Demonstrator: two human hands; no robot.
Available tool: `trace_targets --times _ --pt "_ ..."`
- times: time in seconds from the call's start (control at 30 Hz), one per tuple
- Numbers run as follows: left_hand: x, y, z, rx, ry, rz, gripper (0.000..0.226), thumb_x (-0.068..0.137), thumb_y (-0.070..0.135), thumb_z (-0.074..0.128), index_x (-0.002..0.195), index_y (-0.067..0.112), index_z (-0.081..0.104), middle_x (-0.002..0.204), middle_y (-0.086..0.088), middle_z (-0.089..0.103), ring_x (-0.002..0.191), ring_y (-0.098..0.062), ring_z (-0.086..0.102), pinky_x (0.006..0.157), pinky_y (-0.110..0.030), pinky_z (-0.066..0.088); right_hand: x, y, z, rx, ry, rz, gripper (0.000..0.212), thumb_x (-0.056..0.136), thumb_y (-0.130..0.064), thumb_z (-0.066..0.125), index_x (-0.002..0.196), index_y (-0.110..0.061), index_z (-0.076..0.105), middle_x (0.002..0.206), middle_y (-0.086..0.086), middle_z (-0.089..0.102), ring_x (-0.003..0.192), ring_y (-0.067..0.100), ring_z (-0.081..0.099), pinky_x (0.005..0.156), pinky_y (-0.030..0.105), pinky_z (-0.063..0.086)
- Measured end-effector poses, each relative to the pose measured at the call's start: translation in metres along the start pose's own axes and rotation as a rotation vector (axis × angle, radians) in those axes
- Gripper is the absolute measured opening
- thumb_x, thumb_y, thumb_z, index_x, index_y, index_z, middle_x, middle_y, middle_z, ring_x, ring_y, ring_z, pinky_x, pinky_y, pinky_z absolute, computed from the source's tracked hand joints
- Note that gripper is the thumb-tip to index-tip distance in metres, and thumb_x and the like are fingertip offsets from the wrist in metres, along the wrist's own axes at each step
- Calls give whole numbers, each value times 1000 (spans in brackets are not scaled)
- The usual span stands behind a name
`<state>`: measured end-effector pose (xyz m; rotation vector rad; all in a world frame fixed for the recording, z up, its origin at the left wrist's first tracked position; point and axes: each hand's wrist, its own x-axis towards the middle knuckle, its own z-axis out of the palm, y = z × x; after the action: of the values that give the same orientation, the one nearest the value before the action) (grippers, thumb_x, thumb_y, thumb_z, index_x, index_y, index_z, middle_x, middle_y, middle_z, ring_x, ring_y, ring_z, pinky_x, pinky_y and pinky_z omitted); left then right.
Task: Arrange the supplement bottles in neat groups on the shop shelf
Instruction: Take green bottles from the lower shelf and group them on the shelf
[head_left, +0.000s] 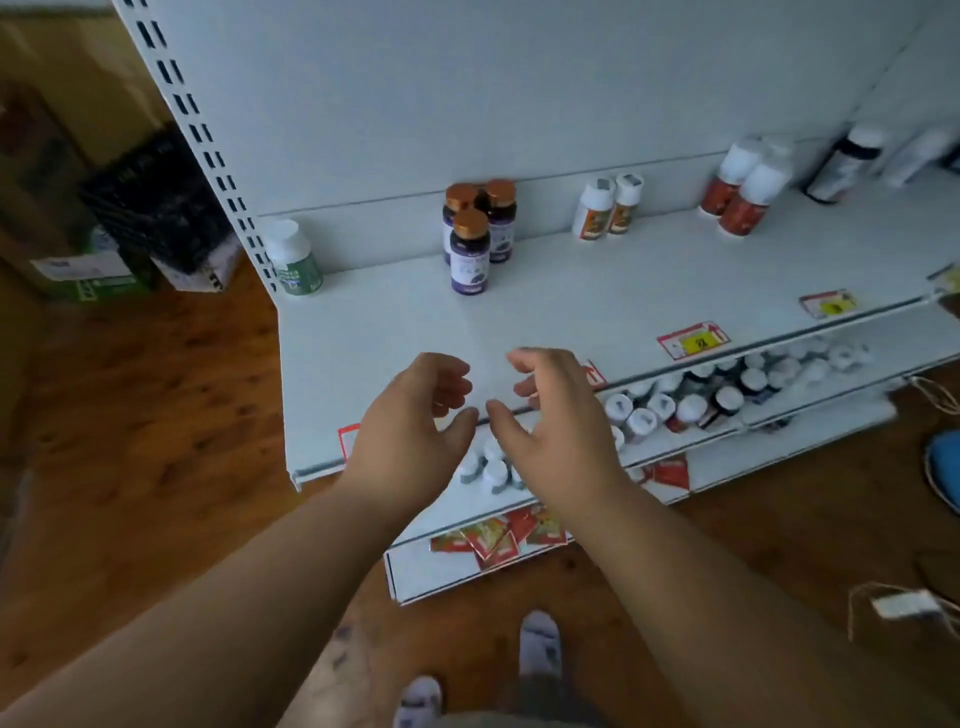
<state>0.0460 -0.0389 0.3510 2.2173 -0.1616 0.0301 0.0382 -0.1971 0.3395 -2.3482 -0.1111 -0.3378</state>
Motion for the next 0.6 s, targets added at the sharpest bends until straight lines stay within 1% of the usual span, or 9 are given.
trace_targets --times 0.07,0.13,0.2,0.27,0.33,0.37,0.47,0.5,0.6 --pt "-27 -7 6 -23 -70 4 33 89 19 70 115 32 53 101 18 65 94 1 62 82 -11 49 -32 5 1 -5 -24 26 43 89 -30 69 128 -25 51 125 -8 50 103 2 53 79 15 45" --pt "-45 -22 20 0 -132 -4 34 89 18 69 112 35 51 101 17 65 95 -1 62 83 -13 49 -56 18 12 -13 -42 60 41 88 -29 70 125 -24 54 120 -8 52 98 0 51 75 13 43" --pt "-56 -41 40 42 -166 -30 34 89 16 68 113 33 52 103 13 66 94 -3 61 83 -12 48 -72 37 29 -3 -73 90 40 86 -25 72 122 -21 56 117 -5 54 95 3 54 74 17 47" --pt "-64 -60 61 62 -200 -72 34 88 13 68 116 27 55 105 10 66 94 -3 59 82 -8 45 -83 60 48 29 -93 105 39 84 -20 72 120 -17 57 114 0 55 93 9 57 77 23 48" --pt "-71 -83 86 81 -233 -102 35 88 12 68 119 24 56 106 8 66 94 -4 59 84 -14 48 -94 87 68 26 -101 138 39 84 -18 73 119 -16 57 113 3 56 94 11 57 78 22 46" --pt "-73 -96 99 86 -241 -124 35 87 12 68 119 23 56 106 7 66 94 -5 59 84 -15 48 -99 100 79 13 -106 154 39 84 -18 73 120 -17 57 114 3 57 96 12 57 78 22 46" --pt "-70 -142 139 95 -241 -217 35 88 14 68 119 24 56 105 9 66 91 -1 59 77 -2 40 -111 140 119 3 -136 217 39 85 -18 72 121 -17 57 117 4 57 101 18 59 80 27 49" --pt "-68 -157 152 92 -233 -247 34 88 15 67 119 24 56 103 9 66 90 -2 59 75 -1 39 -112 153 133 17 -163 247 40 85 -18 72 123 -16 57 120 3 57 103 19 59 81 27 49" --pt "-58 -203 190 48 -197 -379 30 90 17 64 118 26 55 100 13 65 88 0 60 70 -5 39 -111 190 181 29 -255 314 42 90 -19 68 130 -18 54 128 2 55 108 17 58 85 24 47"
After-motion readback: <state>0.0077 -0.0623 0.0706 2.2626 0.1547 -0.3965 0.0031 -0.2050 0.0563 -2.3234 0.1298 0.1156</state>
